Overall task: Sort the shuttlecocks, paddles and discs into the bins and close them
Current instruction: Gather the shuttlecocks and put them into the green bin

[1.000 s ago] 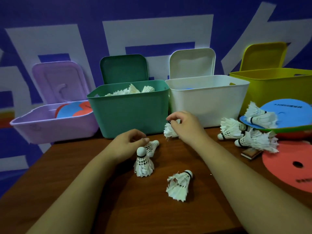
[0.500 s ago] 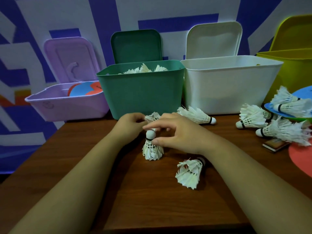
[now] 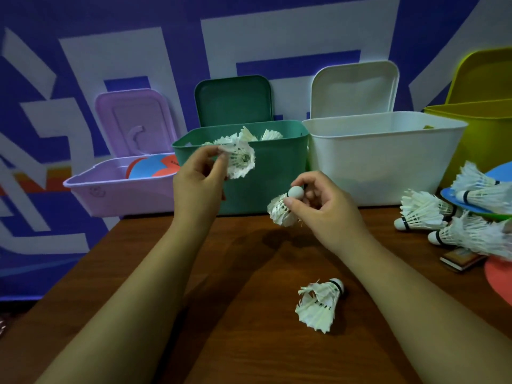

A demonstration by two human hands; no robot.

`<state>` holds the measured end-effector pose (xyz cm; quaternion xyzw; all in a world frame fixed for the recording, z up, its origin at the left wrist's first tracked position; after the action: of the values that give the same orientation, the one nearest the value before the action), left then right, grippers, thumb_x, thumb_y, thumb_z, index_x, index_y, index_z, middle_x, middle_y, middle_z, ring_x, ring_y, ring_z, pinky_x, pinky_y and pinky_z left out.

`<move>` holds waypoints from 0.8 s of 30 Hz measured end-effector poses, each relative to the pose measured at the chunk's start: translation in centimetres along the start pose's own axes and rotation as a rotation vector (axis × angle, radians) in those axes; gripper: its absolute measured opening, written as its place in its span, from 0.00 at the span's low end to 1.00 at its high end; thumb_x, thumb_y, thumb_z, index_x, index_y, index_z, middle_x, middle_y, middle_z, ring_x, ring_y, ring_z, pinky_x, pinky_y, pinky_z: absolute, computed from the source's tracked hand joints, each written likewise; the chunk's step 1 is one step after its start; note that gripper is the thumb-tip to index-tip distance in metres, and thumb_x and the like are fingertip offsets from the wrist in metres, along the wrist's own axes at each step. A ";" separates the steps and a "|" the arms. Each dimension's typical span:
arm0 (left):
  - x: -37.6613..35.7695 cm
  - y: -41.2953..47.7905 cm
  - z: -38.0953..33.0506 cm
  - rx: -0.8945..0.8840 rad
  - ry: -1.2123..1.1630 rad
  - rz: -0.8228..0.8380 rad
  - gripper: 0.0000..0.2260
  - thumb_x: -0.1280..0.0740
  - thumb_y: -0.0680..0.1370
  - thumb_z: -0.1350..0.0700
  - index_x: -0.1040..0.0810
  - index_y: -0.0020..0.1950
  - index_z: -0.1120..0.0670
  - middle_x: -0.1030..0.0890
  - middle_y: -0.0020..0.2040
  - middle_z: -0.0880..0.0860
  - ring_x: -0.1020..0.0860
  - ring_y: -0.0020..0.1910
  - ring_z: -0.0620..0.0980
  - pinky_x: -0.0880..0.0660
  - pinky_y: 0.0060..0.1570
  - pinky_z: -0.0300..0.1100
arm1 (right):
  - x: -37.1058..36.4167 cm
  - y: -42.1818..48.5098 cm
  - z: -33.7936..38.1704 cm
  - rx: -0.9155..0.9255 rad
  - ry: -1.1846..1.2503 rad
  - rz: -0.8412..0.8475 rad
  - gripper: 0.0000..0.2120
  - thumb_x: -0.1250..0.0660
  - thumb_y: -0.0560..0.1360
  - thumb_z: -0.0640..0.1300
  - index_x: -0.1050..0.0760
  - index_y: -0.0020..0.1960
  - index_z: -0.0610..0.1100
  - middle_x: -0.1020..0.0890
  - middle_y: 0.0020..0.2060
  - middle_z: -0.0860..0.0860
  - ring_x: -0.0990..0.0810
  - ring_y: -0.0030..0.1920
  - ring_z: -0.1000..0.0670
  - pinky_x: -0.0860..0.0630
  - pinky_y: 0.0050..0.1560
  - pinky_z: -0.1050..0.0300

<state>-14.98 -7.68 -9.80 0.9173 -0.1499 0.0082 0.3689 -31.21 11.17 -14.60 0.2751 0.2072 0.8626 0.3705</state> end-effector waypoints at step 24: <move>-5.9 -1.3 7.8 -0.180 0.416 0.453 0.09 0.36 0.80 0.61 0.24 0.56 0.48 0.24 0.52 0.44 0.26 0.49 0.43 0.26 0.52 0.44 | 0.7 1.2 0.0 -0.006 0.048 -0.175 0.11 0.26 0.79 0.46 0.27 0.55 0.56 0.19 0.42 0.53 0.19 0.41 0.50 0.18 0.41 0.47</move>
<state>-21.04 -10.53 -17.10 0.8029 -0.2715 0.2641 0.4603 -32.22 10.90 -13.75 0.2339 0.2365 0.8341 0.4401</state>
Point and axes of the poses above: each hand's wrist, its own y-axis towards the middle knuckle, its own x-axis out of the back of the hand, z = x × y, the point moved 5 cm from there along y, towards the middle knuckle
